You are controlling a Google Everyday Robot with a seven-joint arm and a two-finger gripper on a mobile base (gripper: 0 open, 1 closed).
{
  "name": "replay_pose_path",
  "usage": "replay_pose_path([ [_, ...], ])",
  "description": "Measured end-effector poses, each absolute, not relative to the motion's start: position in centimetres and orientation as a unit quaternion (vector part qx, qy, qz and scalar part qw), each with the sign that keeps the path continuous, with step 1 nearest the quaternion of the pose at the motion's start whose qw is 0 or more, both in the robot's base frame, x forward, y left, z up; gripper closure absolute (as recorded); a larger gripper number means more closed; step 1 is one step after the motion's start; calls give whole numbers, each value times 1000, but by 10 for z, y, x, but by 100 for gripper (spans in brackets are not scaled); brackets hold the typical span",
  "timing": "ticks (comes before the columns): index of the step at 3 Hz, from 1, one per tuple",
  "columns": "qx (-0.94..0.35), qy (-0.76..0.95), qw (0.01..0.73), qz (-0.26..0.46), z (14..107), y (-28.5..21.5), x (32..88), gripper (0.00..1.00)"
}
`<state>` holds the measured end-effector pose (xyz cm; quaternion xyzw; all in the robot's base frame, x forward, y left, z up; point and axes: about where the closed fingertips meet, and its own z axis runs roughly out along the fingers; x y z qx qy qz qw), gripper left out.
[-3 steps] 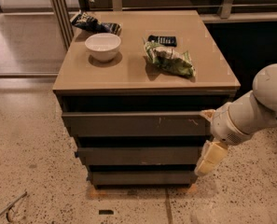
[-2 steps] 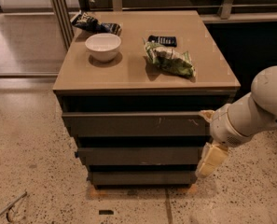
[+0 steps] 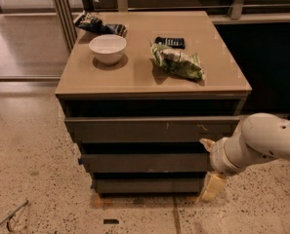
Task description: Open middle drawer
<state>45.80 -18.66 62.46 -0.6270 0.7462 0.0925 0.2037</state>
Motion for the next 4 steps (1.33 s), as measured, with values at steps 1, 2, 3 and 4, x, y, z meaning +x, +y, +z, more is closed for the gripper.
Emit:
replay_pose_path([
  [1,-615,750,205,129,548,-182,463,0],
  [2,-615,750,205,129,548,-182,463,0],
  [3,-626,744,205,112,525,-184,461,0],
  [4,-636,733,219,100,500,-178,469,0],
])
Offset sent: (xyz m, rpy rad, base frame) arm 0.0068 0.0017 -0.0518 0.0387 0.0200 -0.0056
